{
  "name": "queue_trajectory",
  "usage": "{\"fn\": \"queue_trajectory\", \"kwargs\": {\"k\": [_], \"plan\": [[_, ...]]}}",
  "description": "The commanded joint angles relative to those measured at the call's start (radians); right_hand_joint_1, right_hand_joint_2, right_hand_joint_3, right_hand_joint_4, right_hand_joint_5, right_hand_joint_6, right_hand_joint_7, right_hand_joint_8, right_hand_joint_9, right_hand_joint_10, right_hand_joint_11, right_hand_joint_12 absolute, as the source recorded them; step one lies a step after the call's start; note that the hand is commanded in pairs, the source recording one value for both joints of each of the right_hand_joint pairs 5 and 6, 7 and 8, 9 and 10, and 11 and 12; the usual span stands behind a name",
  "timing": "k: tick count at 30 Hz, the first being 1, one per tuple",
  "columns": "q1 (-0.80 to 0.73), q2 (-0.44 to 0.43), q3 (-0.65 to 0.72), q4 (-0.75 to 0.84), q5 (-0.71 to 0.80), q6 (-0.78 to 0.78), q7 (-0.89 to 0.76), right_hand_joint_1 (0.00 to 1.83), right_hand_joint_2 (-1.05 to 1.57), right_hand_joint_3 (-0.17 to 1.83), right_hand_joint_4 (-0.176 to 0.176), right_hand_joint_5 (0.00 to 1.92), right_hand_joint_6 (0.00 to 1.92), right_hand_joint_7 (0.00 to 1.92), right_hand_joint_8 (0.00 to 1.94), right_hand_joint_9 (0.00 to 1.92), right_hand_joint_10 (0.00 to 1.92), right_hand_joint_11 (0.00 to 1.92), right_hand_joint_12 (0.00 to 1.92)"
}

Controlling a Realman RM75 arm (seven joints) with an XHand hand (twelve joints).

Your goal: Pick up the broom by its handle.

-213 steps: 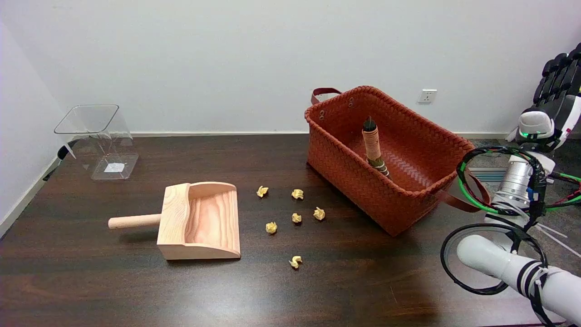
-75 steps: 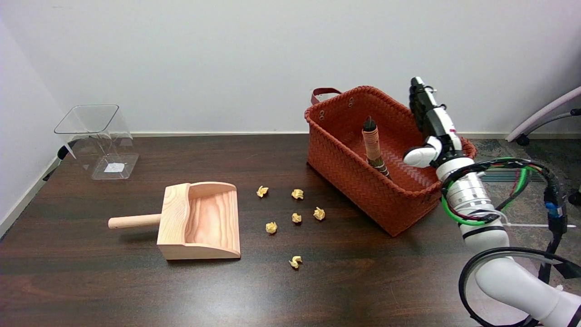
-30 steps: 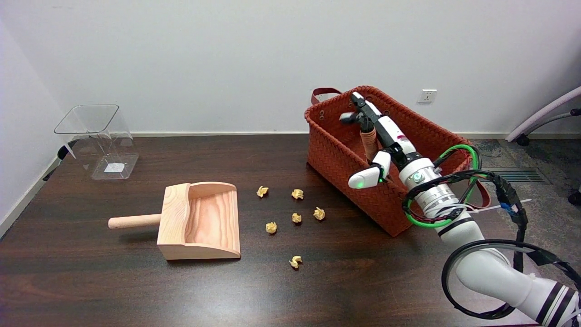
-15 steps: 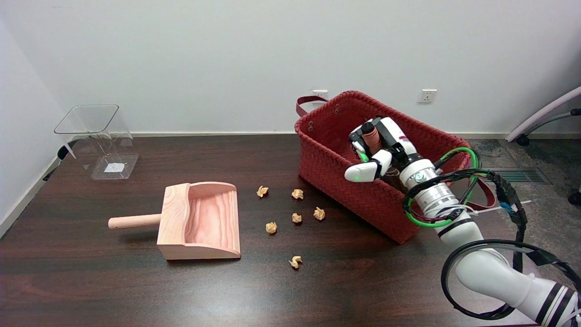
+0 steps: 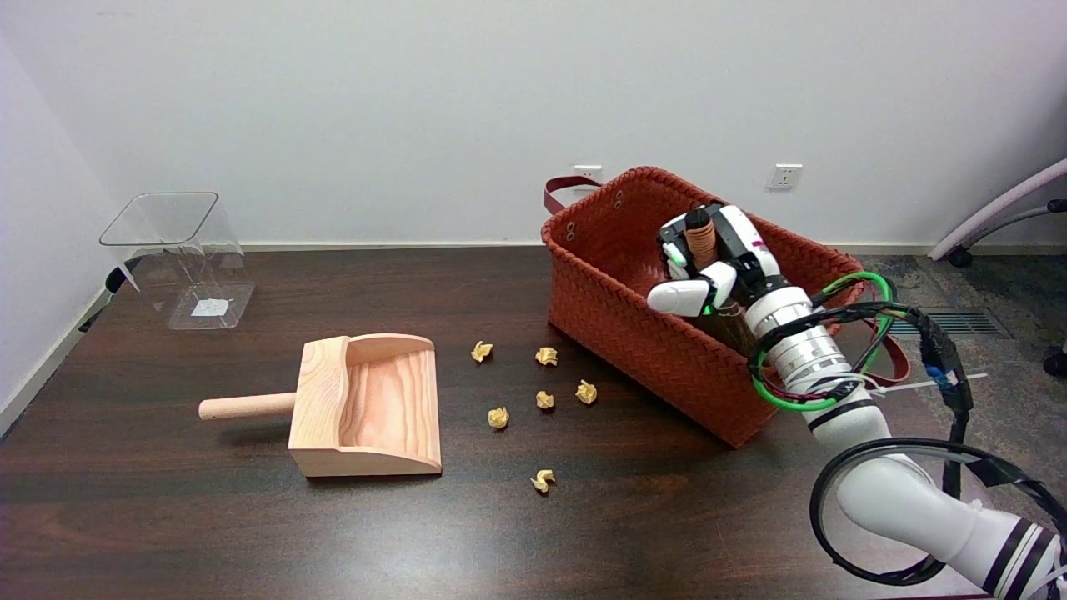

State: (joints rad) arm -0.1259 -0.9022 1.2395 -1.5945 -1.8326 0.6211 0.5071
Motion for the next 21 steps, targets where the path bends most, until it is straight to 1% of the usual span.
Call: {"fn": "queue_trajectory", "kwargs": {"k": [1, 4, 5, 6, 7, 8, 9, 13, 16, 19, 21], "plan": [[0.010, -0.002, 0.009, 0.001, 0.017, 0.084, 0.052, 0.93, -0.52, 0.71, 0.000, 1.92, 1.92, 1.92, 1.92, 1.92, 1.92, 1.92, 1.92], [0.013, -0.003, 0.009, 0.000, 0.017, 0.111, 0.047, 0.94, -0.51, 0.74, 0.000, 1.92, 1.92, 1.92, 1.92, 1.92, 1.92, 1.92, 1.92], [0.014, -0.003, 0.009, 0.000, 0.017, 0.117, 0.047, 0.96, -0.44, 0.76, 0.000, 1.92, 1.92, 1.92, 1.92, 1.92, 1.92, 1.92, 1.92], [0.015, -0.003, 0.009, -0.001, 0.016, 0.124, 0.047, 1.00, -0.32, 0.86, 0.000, 1.92, 1.92, 1.92, 1.92, 1.92, 1.92, 1.92, 1.92], [0.015, -0.003, 0.009, -0.002, 0.016, 0.128, 0.047, 1.03, -0.22, 0.93, 0.000, 1.92, 1.92, 1.92, 1.92, 1.92, 1.92, 1.92, 1.92], [0.016, -0.003, 0.009, -0.004, 0.015, 0.135, 0.047, 1.07, -0.05, 1.00, 0.000, 1.92, 1.92, 1.92, 1.92, 1.92, 1.92, 1.92, 1.92], [0.016, -0.003, 0.009, -0.004, 0.013, 0.142, 0.047, 1.08, 0.03, 1.01, 0.000, 1.92, 1.92, 1.92, 1.92, 1.92, 1.92, 1.92, 1.92], [0.019, -0.003, 0.015, -0.011, 0.011, 0.163, 0.045, 1.10, 0.04, 1.03, 0.000, 1.92, 1.92, 1.92, 1.92, 1.92, 1.92, 1.92, 1.92], [0.019, -0.003, 0.024, -0.024, 0.009, 0.176, 0.045, 1.12, 0.00, 1.09, 0.000, 1.92, 1.92, 1.92, 1.92, 1.92, 1.92, 1.92, 1.92], [0.019, -0.003, 0.032, -0.042, 0.009, 0.179, 0.045, 1.15, -0.06, 1.10, 0.000, 1.92, 1.92, 1.92, 1.92, 1.92, 1.92, 1.92, 1.92], [0.019, -0.003, 0.037, -0.056, 0.008, 0.184, 0.045, 1.17, -0.01, 1.10, 0.000, 1.92, 1.92, 1.92, 1.92, 1.92, 1.92, 1.92, 1.92]]}}
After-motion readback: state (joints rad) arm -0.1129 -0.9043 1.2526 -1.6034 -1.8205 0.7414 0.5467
